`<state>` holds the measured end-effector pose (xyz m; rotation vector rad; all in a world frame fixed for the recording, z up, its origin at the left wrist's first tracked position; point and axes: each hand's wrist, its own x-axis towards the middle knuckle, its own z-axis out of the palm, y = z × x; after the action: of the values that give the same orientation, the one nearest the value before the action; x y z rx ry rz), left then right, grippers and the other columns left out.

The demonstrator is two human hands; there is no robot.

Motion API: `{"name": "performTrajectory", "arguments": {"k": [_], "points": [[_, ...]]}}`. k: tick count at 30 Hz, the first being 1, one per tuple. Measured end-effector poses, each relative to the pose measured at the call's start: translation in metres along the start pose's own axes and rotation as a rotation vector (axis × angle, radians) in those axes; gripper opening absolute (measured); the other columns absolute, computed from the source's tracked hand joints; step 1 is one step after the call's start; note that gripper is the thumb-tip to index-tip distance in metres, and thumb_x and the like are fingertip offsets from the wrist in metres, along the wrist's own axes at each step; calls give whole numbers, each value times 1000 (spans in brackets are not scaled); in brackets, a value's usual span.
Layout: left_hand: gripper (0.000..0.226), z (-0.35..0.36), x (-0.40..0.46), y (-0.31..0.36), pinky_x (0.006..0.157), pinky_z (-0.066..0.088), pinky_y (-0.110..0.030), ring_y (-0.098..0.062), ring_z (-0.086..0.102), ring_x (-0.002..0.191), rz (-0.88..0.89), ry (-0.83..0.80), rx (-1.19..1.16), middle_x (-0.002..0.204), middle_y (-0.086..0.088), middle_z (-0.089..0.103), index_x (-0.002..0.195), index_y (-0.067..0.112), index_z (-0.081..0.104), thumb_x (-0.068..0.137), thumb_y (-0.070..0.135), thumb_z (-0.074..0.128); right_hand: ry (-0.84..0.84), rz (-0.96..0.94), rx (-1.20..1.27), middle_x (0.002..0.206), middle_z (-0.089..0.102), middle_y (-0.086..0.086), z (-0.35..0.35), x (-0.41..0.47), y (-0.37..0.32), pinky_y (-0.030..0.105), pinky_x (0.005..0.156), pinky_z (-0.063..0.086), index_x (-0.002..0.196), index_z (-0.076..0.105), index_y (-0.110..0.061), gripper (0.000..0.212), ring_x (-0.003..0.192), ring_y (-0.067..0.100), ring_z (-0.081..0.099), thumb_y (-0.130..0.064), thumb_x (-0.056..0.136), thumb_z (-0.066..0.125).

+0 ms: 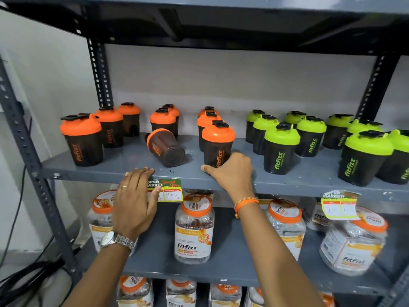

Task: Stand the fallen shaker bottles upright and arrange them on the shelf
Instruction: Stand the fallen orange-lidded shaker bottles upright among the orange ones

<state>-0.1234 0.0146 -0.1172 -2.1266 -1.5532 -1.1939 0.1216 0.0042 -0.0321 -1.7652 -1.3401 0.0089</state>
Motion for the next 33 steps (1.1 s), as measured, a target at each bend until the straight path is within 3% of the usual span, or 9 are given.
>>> {"name": "performTrajectory", "arguments": {"k": [3, 7, 9, 13, 16, 22, 28, 30, 33], "points": [[51, 0, 2, 0, 117, 32, -41, -28, 52, 130, -26, -1, -3, 136, -8, 62, 135, 15, 56, 98, 45, 37, -5, -24, -36, 96, 70, 8, -7, -8, 3, 35, 76, 57, 93, 70, -12, 61, 94, 27, 66, -61, 58, 84], [48, -4, 6, -10, 121, 26, -39, -25, 56, 127, 2, -9, -11, 134, -5, 65, 134, 18, 60, 99, 42, 37, 92, -142, 36, 85, 71, 2, -15, -32, -10, 33, 72, 56, 84, 67, -19, 38, 83, 22, 68, -53, 70, 79], [47, -7, 11, -17, 123, 24, -39, -26, 57, 127, 17, 0, -12, 132, -5, 67, 132, 18, 61, 99, 41, 38, 74, -217, 112, 88, 73, 4, -17, -40, -32, 37, 77, 58, 93, 71, -15, 40, 86, 21, 68, -52, 76, 77], [48, -12, 21, -39, 121, 31, -45, -31, 55, 130, -40, 44, -14, 131, -9, 67, 130, 13, 62, 100, 42, 37, -217, -271, 227, 111, 70, 16, -3, -23, -86, 47, 91, 53, 117, 64, -1, 56, 104, 30, 65, -45, 83, 75], [47, -13, 26, -57, 119, 33, -48, -33, 56, 129, -52, 33, -8, 132, -12, 67, 129, 11, 62, 100, 39, 37, -298, -290, 85, 126, 63, 21, 22, 9, -114, 47, 98, 48, 123, 58, 0, 61, 118, 39, 58, -48, 87, 68], [45, -9, 29, -92, 117, 34, -42, -27, 59, 123, 72, 19, 46, 133, -5, 67, 132, 16, 62, 100, 40, 40, -362, -99, -81, 125, 66, 23, 69, 42, -140, 43, 95, 49, 114, 66, -3, 63, 113, 43, 60, -60, 90, 54], [41, 0, 30, -95, 116, 32, -41, -28, 58, 119, 97, 91, 26, 130, -6, 68, 129, 15, 62, 100, 37, 45, -481, 38, -3, 129, 65, 14, 79, 53, -148, 40, 98, 51, 123, 63, -10, 67, 110, 33, 63, -61, 80, 67], [39, 2, 30, -96, 114, 33, -42, -28, 58, 117, 107, 117, 24, 127, -7, 68, 127, 14, 62, 99, 36, 45, -483, 56, 2, 119, 67, 11, 82, 54, -149, 40, 94, 54, 117, 65, -12, 65, 101, 30, 65, -61, 75, 71], [38, 6, 30, -96, 110, 35, -44, -31, 59, 114, 114, 136, 26, 123, -8, 67, 124, 13, 62, 98, 35, 46, -485, 106, 100, 104, 70, 8, 83, 54, -151, 39, 90, 57, 90, 61, -15, 47, 93, 28, 69, -56, 72, 75]]}}
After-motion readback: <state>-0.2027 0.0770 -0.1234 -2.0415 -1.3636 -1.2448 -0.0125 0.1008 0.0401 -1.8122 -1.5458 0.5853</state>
